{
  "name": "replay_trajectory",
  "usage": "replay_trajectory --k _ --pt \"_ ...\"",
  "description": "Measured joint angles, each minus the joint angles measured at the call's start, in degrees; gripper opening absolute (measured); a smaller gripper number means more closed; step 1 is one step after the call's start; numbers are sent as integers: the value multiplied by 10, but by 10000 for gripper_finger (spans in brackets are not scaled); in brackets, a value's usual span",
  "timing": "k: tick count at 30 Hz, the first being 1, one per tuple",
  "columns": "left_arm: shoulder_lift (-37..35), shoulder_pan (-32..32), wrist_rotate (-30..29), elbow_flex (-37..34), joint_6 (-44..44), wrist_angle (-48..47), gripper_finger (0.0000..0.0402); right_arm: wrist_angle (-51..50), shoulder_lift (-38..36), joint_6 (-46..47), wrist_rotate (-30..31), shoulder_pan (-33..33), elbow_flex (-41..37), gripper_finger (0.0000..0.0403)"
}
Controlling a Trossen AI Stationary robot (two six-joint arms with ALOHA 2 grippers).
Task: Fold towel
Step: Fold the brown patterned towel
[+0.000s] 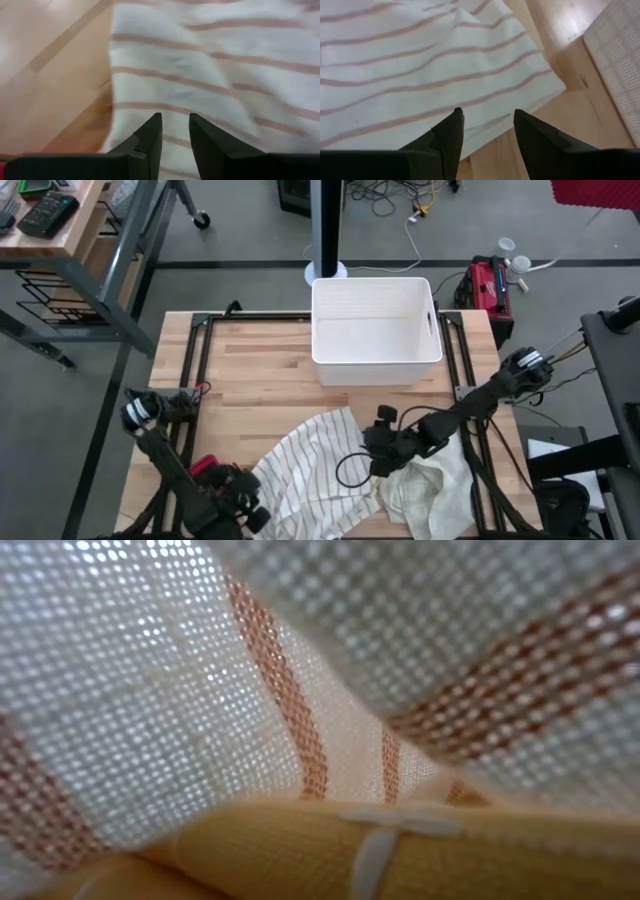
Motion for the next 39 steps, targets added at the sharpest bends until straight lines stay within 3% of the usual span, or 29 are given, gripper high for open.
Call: replay_trajectory --k 4,13,17,21,25,33,39 --pt "0 16 56 -43 -2 0 109 1 -14 -8 -1 -3 0 167" --pt "0 19 60 -78 20 33 133 1 -21 -11 0 -6 0 167" --pt "0 19 59 -102 29 73 102 3 -21 -17 1 -7 0 167" --pt "0 19 27 -107 77 120 19 5 -21 -42 -21 -21 -2 167" --pt "0 19 -19 -76 114 115 7 41 -20 -71 -62 -55 -26 167" --pt "0 20 -33 34 142 -54 1 68 -6 -73 -32 -153 -45 167" --pt "-1 21 -33 99 140 -127 0 127 47 -61 -130 -211 -45 167"
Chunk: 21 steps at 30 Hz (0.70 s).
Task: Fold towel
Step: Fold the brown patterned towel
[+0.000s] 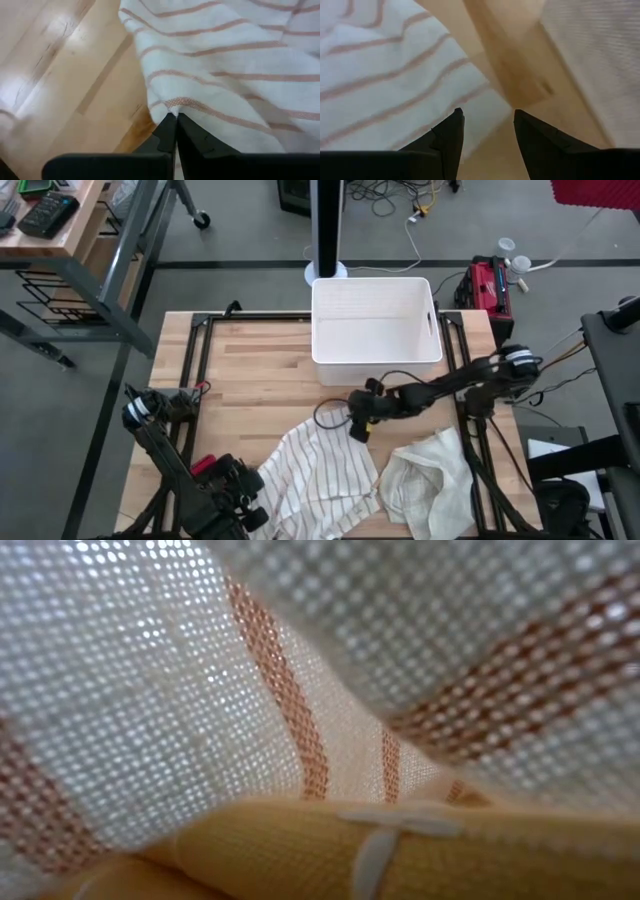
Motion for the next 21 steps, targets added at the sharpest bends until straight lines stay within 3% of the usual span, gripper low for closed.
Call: replay_trajectory --k 8,21 --pt "0 1 -1 10 -5 -1 0 -8 25 63 -13 -30 6 167" --pt "0 3 -2 10 -23 5 0 7 25 72 -38 -31 6 149"
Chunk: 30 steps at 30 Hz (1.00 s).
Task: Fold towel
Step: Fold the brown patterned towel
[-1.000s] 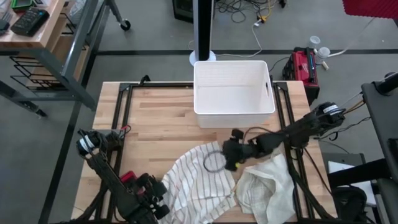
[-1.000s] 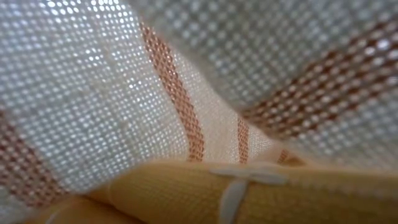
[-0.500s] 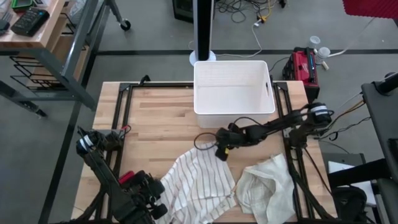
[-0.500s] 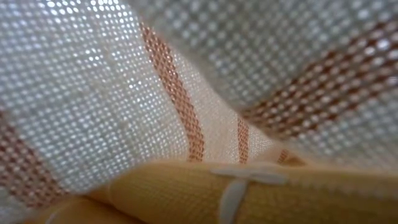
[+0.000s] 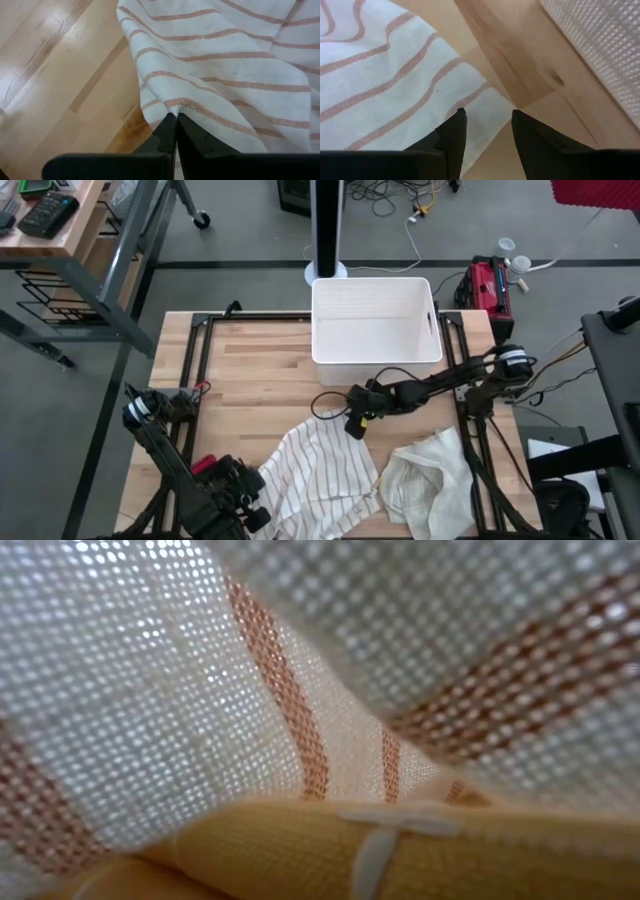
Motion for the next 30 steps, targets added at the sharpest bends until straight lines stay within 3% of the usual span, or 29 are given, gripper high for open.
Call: replay_trajectory --k 15,17,20,24,27,30 --pt "0 4 -29 0 -13 4 0 13 71 8 -43 -7 32 139" --pt "0 4 -31 0 -13 5 0 44 84 -4 -62 -7 32 114" --pt "0 4 -31 0 -13 5 0 68 93 -17 -84 -7 33 35" --pt "0 5 15 -1 -15 -17 0 45 64 -38 -75 2 30 8" --pt "0 5 81 -1 -48 -64 0 24 3 -50 -31 27 32 5" --pt "0 0 104 0 -78 -100 0 -29 -66 -59 36 63 31 4"
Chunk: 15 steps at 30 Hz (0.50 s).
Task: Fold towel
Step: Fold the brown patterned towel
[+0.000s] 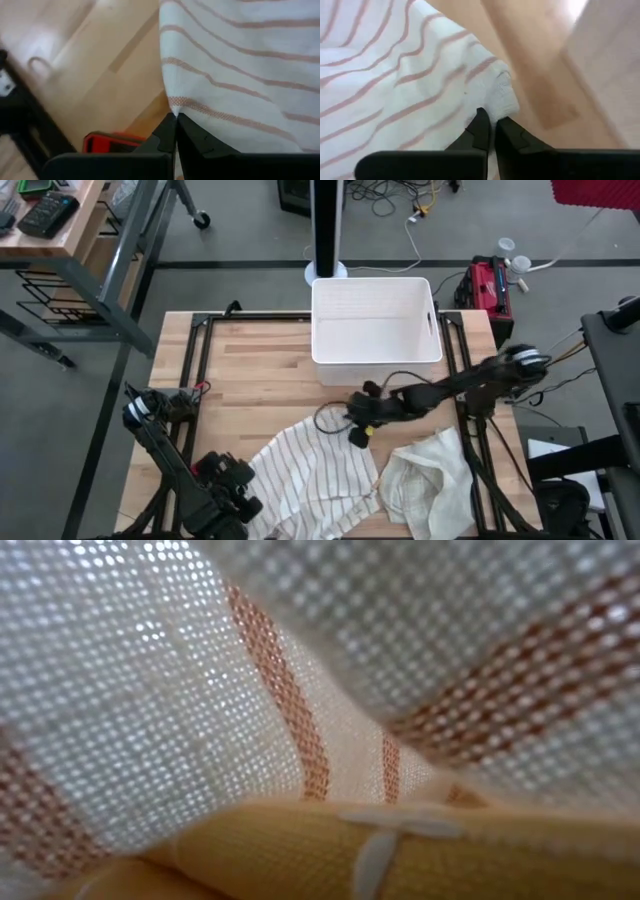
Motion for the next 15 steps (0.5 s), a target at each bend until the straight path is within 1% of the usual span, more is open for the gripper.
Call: replay_trajectory --k 4,8,10,12,15 --pt "-11 -9 -7 14 -17 -1 0 -46 -95 -3 97 69 0 2" --pt "-16 -14 -51 51 -13 0 0 -48 -172 -23 165 139 0 1" --pt "-15 -17 -90 81 -5 0 0 -46 -207 -27 190 167 4 1" --pt "-16 -18 -131 113 9 1 0 -47 -237 -35 200 195 5 1" --pt "-16 -18 -161 159 59 1 0 -37 -266 -65 212 232 8 1"
